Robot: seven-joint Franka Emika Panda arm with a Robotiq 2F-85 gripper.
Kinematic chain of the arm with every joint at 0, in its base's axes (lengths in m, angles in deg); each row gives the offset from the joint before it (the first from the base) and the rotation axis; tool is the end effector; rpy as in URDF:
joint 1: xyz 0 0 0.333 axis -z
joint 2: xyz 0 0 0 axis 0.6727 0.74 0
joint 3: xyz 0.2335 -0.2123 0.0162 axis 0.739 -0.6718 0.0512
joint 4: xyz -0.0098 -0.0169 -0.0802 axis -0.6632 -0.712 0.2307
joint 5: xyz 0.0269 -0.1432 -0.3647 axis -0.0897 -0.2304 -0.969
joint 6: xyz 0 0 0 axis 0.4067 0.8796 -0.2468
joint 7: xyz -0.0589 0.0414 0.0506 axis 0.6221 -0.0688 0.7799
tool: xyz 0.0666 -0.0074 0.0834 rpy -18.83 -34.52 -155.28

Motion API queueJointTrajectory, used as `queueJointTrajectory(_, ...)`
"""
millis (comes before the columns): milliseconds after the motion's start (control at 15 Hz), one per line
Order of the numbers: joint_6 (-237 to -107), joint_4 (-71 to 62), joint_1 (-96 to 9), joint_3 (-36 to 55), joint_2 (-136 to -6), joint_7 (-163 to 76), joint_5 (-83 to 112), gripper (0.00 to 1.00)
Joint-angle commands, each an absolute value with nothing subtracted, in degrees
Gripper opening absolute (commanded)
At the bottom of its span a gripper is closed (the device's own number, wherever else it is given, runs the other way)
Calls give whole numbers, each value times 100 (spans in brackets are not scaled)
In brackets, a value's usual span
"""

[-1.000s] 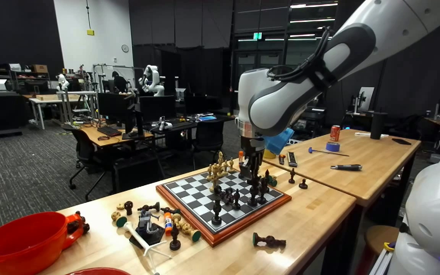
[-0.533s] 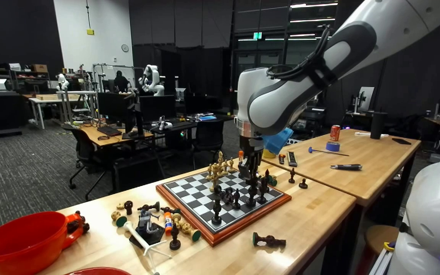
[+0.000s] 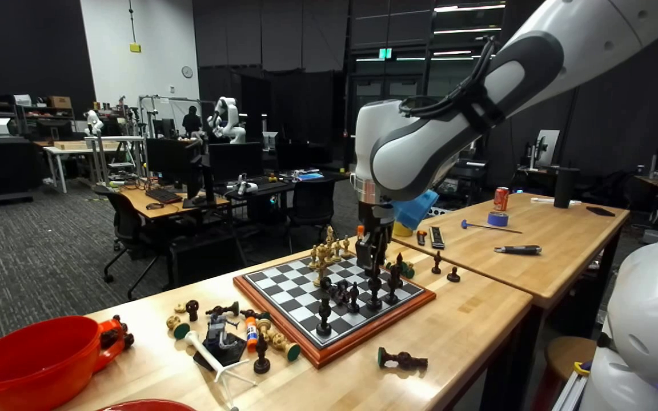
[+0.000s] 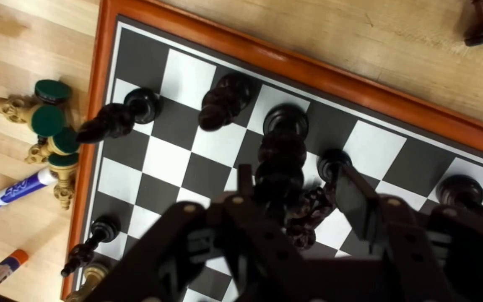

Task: Move the black king to the front of the board.

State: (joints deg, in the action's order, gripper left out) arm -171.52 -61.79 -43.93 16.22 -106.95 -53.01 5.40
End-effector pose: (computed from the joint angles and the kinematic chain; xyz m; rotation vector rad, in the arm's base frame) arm 0.4138 0.0289 0.3772 2.9297 0.4447 0.1146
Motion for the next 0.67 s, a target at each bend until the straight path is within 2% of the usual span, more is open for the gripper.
queueJointTrajectory(0, -17136, -6194, -4429, 1607, -10888, -5315, 613, 85)
queueJointTrajectory(133, -17227, -6192, -4453, 1590, -10937, -5340, 672, 98)
queueJointTrajectory(600, -17056, -5965, -4642, 1542, -11358, -5268, 1520, 100)
